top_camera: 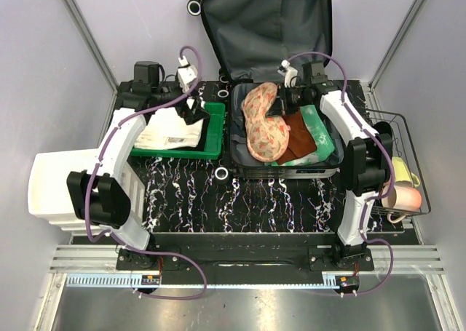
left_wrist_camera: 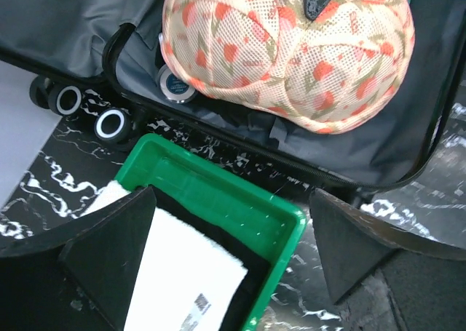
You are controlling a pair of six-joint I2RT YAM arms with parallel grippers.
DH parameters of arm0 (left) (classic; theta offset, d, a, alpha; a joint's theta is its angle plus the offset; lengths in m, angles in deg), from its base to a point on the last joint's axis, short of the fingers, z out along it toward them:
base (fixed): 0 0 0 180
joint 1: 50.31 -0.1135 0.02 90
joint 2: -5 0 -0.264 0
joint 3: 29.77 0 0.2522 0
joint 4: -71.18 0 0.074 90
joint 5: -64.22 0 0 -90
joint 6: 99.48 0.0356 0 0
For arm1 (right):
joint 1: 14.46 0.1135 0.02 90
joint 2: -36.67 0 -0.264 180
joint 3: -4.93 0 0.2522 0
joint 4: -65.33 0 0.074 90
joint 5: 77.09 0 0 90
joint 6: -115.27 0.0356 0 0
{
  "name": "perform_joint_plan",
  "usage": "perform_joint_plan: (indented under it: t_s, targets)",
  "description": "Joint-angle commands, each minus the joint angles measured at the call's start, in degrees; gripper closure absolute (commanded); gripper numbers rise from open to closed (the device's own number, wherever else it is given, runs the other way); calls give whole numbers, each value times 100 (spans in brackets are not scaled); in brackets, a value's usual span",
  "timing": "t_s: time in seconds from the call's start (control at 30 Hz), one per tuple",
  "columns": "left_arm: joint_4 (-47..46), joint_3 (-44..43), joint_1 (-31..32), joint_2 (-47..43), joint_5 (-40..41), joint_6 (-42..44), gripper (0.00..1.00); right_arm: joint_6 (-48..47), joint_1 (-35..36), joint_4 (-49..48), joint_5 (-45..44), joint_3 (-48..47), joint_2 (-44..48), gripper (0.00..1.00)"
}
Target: Open, take out, and arrange the luggage
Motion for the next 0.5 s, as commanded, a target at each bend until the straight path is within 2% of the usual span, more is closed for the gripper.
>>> perform_joint_plan:
  t_s: [0.0,0.1,0.2,0.23,0.27,0.37,0.47]
  targets:
    - [-683,6,-75,-275,-875,-1387,6,-253,102,-548,965,-516,871,100]
    - [-814,-11,-48,-424,-1157,-1001,3,-975,269,-31,1264,-683,1021,100]
    - [-210,-292,188,-565,-1062,700,2,-2151,576,1057,1405,-1130,987,100]
    - [201,-354,372,-635,-956,1732,2,-2903,707,1426,1362,-1280,934,100]
    - [388,-450,443,-679,-807,2169,2,-3276,822,2126,1196,-1438,890,100]
    - [942,-600,654,-776,-700,3383,2,-4184,1139,2965,967,-1870,740,100]
    - [1496,-522,786,-925,-595,4298,3,-4466,1253,3056,677,-1923,749,100]
